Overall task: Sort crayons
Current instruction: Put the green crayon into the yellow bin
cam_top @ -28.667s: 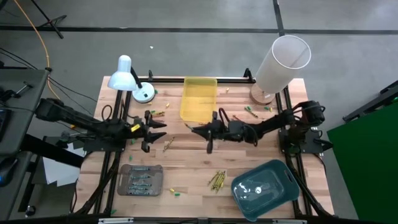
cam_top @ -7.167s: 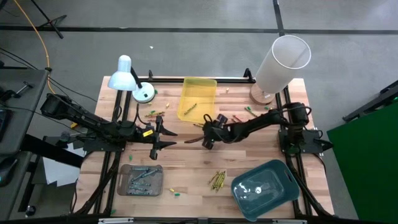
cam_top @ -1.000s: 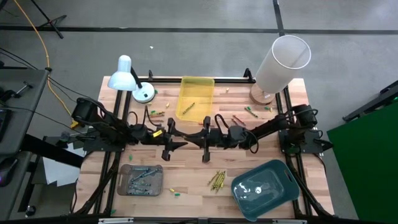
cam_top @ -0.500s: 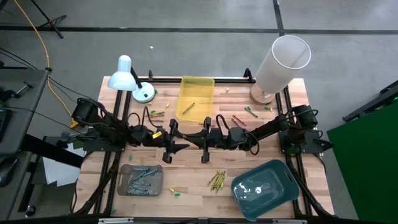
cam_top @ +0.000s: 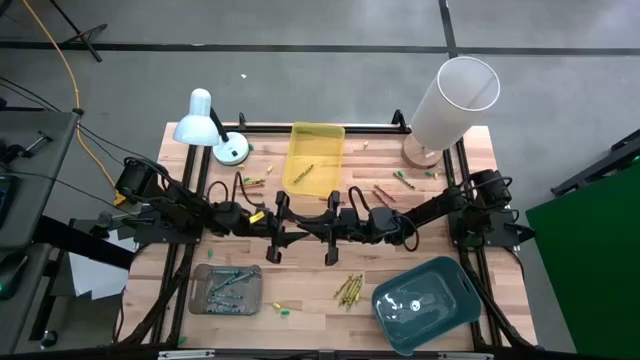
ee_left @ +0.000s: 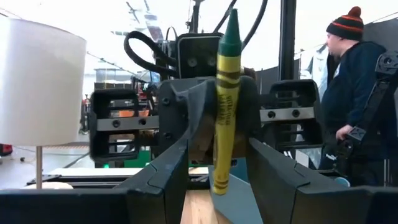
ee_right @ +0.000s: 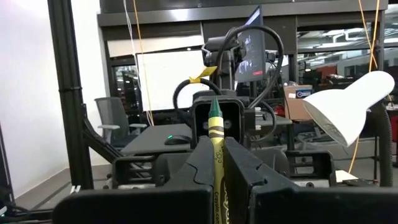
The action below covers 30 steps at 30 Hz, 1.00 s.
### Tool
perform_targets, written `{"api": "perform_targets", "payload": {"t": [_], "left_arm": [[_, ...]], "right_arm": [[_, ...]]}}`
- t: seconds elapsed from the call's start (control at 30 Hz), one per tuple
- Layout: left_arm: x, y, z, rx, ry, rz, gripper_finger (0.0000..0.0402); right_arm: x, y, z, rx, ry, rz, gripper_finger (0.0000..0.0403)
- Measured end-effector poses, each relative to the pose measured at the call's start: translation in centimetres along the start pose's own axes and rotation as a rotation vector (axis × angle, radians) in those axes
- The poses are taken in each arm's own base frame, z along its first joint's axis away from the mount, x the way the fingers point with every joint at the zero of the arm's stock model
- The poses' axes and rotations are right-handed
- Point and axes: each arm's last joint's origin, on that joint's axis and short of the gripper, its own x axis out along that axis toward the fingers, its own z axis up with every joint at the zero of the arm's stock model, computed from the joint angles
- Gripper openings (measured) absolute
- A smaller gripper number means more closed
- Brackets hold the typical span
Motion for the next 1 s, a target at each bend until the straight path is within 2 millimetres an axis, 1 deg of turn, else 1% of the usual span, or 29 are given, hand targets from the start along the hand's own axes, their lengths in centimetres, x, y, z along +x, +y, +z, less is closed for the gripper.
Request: {"api": "perform_targets", "payload": {"t": [0.33,0.43,0.53,0.6,0.63,0.73,0.8,0.9,1.0], "left_arm": [[0.3,0.0,0.0,0.008,0.012,0.001,0.0141],[0.3,0.0,-0.1,0.010,0.015,0.022,0.0117],[0.2,0.0,-0.2,0.012,0.025,0.026,0.0067],[0.3,0.0,-0.3,0.014,0.037,0.021,0.0025],[0.2,0.0,-0.3,0.015,0.038,0.023,0.0015],[0.2,0.1,-0.5,0.019,0.056,0.047,0.0014],[-0.2,0.3,-0.8,0.032,0.083,0.083,0.0008],[-1.3,1.0,-1.4,0.063,0.122,0.169,0.0005],[-2.6,2.1,-1.4,0.061,0.122,0.239,0.0004]], "right_arm": [[0.0,0.1,0.0,0.005,0.001,0.002,0.0001],[0.0,0.1,0.0,0.004,0.006,0.001,0.0001],[0.0,0.1,-0.1,0.002,0.008,-0.003,0.0007],[0.0,0.1,-0.1,0.003,0.012,-0.003,0.0018],[0.0,0.1,-0.1,0.002,0.014,-0.002,0.0025],[0.0,0.1,-0.1,-0.010,0.013,-0.005,0.0051],[-0.1,0.2,-0.1,-0.043,0.011,-0.036,0.0073],[-0.4,0.8,0.0,-0.110,0.020,-0.134,0.0110],[-1.0,1.4,0.5,-0.190,0.037,-0.265,0.0145]]}}
